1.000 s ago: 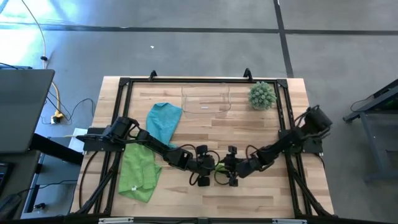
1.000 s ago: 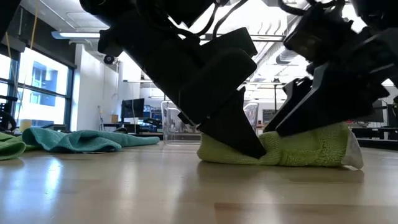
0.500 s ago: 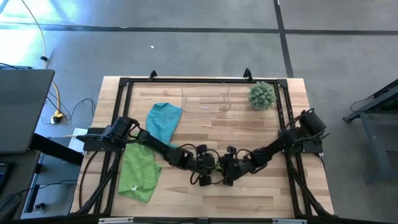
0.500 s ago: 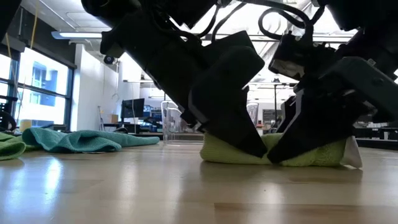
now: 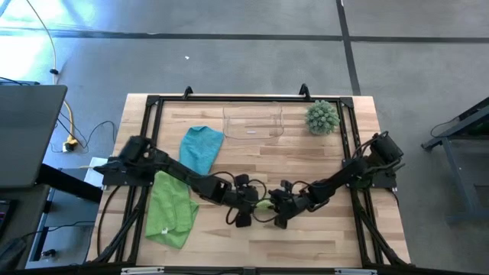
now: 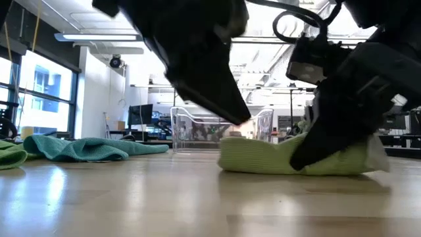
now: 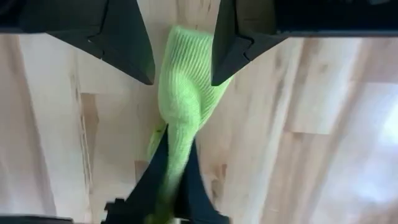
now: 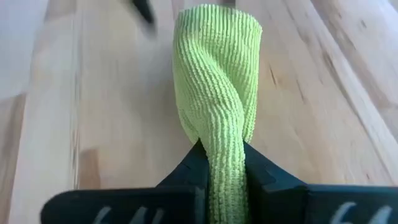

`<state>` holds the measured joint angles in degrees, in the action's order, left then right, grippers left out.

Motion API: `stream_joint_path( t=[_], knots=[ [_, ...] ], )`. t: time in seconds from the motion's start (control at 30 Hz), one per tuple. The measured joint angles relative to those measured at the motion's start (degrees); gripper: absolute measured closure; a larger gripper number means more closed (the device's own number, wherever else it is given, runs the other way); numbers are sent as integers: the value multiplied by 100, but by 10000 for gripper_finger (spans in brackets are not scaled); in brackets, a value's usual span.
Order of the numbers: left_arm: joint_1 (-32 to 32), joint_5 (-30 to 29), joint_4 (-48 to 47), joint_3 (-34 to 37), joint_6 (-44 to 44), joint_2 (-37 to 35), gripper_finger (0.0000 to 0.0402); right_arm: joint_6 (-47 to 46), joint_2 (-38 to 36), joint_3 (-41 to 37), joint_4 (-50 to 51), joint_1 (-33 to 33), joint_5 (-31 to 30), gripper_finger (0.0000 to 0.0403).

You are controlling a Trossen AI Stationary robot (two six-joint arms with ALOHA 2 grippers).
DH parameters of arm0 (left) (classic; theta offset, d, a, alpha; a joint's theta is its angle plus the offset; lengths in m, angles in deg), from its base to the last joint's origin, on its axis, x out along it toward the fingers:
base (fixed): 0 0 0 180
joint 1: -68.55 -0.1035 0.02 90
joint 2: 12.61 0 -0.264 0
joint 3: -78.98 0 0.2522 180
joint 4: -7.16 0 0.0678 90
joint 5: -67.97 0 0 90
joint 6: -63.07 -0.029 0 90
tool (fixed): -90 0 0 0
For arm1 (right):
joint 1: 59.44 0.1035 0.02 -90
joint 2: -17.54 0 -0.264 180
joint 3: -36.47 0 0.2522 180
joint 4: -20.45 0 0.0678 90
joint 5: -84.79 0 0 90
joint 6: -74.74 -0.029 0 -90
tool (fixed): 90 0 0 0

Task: Roll microfiber towels into tight, uniform cylinder then place into a basket
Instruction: Put the light green microfiber cloth into the transparent bin

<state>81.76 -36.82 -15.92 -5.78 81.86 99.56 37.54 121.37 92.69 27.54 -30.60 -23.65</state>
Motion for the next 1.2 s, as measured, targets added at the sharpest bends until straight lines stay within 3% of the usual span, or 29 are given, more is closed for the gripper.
stream_joint_path(
  t=[0.2, 0.4, 0.67, 0.97, 1.07, 1.2],
  knots=[
    [33, -59, -864, -8, 514, -636, 258, 426, -647, -66, 721, -324, -356, 386],
    [186, -63, -923, -10, 913, -1077, 270, 250, -1196, -38, 615, -994, -975, 382],
    [418, -99, -977, -20, 813, -1419, 282, 614, -1478, -24, -620, -2064, -1131, 380],
    [672, -120, -1177, -21, 733, -1457, 287, 1322, -1521, -6, -2227, -3223, -388, 380],
    [716, -124, -1286, -21, 625, -1457, 287, 1924, -1473, 252, -1864, -3664, -131, 380],
    [718, -127, -1326, -21, 609, -1457, 287, 2183, -1219, 943, -528, -4194, 255, 380]
  ],
)
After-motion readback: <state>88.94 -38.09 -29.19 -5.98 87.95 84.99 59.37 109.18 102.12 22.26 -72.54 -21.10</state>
